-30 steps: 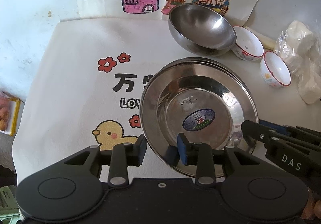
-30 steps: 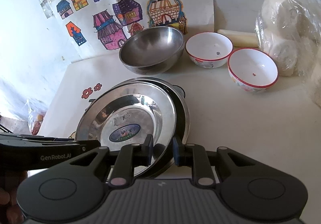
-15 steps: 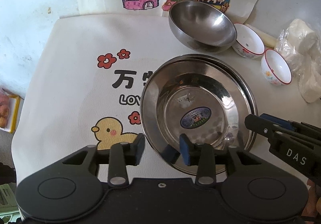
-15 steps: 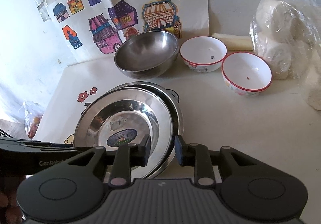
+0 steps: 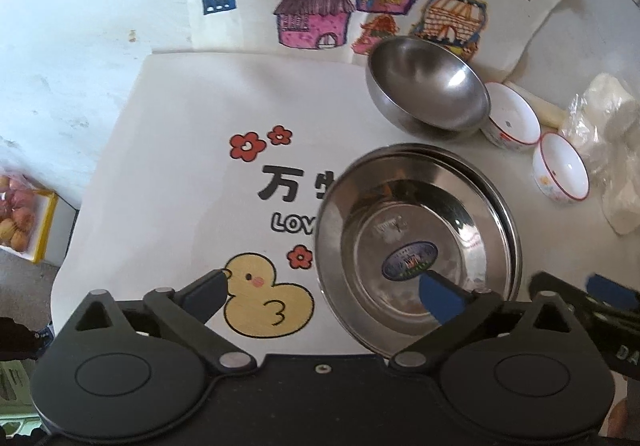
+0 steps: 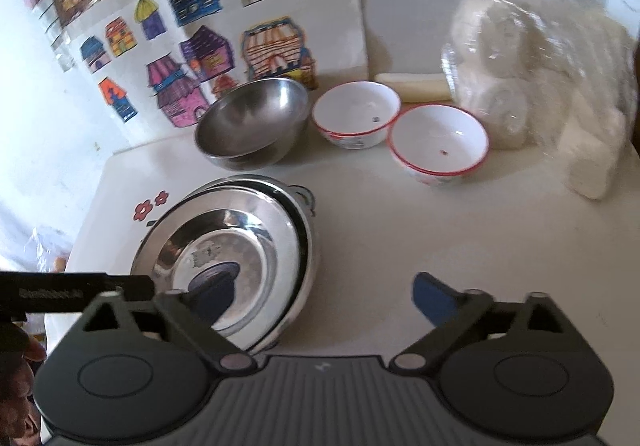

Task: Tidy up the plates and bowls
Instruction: 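Open both grippers to release the blue-label plate on the stack, then move both grippers to the deep steel bowl and close on its rim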

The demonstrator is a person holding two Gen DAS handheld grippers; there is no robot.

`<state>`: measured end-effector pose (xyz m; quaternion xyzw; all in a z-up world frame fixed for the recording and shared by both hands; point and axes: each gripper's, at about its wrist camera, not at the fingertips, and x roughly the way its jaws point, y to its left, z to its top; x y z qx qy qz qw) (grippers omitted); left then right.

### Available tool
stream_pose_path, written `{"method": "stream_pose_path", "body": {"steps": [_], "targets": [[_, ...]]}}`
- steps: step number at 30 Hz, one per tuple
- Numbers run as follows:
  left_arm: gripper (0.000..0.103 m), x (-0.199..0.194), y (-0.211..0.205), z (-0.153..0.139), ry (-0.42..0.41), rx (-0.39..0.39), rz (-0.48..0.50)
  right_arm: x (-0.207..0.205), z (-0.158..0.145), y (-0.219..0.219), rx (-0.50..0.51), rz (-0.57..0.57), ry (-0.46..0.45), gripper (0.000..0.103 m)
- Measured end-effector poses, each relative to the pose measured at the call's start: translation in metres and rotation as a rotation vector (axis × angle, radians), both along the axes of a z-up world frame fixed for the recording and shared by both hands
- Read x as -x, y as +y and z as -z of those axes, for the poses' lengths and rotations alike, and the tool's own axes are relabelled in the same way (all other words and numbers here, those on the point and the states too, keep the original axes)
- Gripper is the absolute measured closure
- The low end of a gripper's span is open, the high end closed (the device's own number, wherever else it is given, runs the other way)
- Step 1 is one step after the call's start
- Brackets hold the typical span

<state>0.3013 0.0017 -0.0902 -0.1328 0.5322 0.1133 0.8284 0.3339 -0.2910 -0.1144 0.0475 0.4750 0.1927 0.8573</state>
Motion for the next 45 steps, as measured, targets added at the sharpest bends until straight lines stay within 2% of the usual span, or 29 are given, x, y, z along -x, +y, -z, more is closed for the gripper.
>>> {"method": "stream_pose_path", "body": {"steps": [6, 15, 27, 33, 42, 45], "targets": [[0.001, -0.003, 0.01, -0.004, -0.019, 0.015, -0.015, 0.003, 0.0, -0.012, 0.017, 0.077, -0.01, 0.0], [0.001, -0.033, 0.037, -0.016, -0.074, -0.035, 0.004, 0.001, 0.002, -0.013, -0.015, 0.14, -0.004, 0.0], [0.001, -0.109, 0.05, -0.019, -0.151, -0.11, 0.183, -0.027, -0.005, 0.01, -0.056, 0.229, -0.035, 0.0], [0.001, -0.14, 0.047, -0.012, -0.133, -0.108, 0.284, -0.045, -0.002, 0.024, -0.076, 0.268, -0.039, 0.0], [0.001, -0.17, 0.043, 0.007, -0.103, -0.128, 0.359, -0.072, 0.004, 0.05, -0.117, 0.287, -0.031, 0.0], [0.001, -0.175, 0.041, 0.01, -0.096, -0.127, 0.373, -0.08, 0.007, 0.059, -0.12, 0.276, -0.027, 0.007]]}}
